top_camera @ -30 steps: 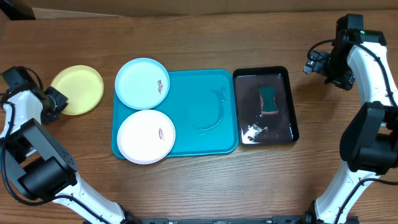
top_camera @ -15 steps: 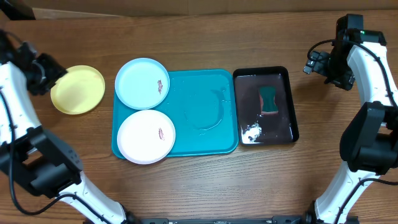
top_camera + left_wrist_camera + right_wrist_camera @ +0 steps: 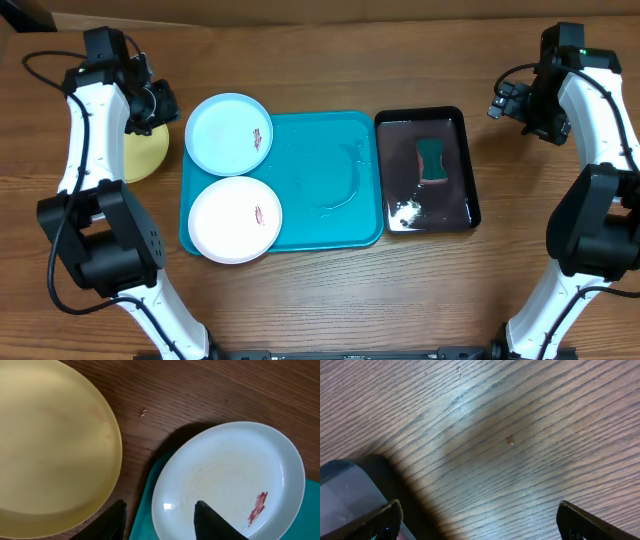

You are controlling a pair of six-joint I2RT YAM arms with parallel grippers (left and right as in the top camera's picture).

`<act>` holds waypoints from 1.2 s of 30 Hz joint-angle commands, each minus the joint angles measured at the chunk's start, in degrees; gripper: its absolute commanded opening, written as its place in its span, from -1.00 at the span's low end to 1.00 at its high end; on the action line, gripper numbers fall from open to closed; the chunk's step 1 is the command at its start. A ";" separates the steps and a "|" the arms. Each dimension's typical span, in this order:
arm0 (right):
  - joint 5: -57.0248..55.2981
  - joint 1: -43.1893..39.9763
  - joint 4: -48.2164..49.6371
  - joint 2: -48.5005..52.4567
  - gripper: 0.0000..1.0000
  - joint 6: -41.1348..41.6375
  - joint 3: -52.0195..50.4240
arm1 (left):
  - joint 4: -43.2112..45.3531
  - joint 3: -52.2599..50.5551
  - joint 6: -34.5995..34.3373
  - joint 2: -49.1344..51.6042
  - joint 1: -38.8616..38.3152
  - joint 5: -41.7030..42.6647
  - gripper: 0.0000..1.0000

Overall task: Clean dirty plates on tray and stack at the side
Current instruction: 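Reach the left gripper to the light-blue plate rim and grip it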

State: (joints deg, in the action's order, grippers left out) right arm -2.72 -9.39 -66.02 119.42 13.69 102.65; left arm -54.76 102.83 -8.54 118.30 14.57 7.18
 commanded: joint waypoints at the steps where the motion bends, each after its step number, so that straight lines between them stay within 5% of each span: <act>1: 0.46 -0.28 0.15 -1.44 1.00 0.26 0.48 | -0.04 -0.46 0.83 2.51 -0.85 -1.05 -0.10; 18: 0.46 -0.28 0.15 -1.44 1.00 0.26 0.48 | -2.10 -0.46 0.90 8.68 -1.18 5.97 -0.34; 36: 0.46 -0.28 0.15 -1.44 1.00 0.26 0.48 | -3.76 -0.48 2.10 8.72 -2.73 2.40 -0.42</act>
State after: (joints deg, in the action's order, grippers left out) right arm -2.72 -9.39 -66.02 119.42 13.72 102.65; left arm -58.52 102.35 -8.34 126.87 12.60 10.26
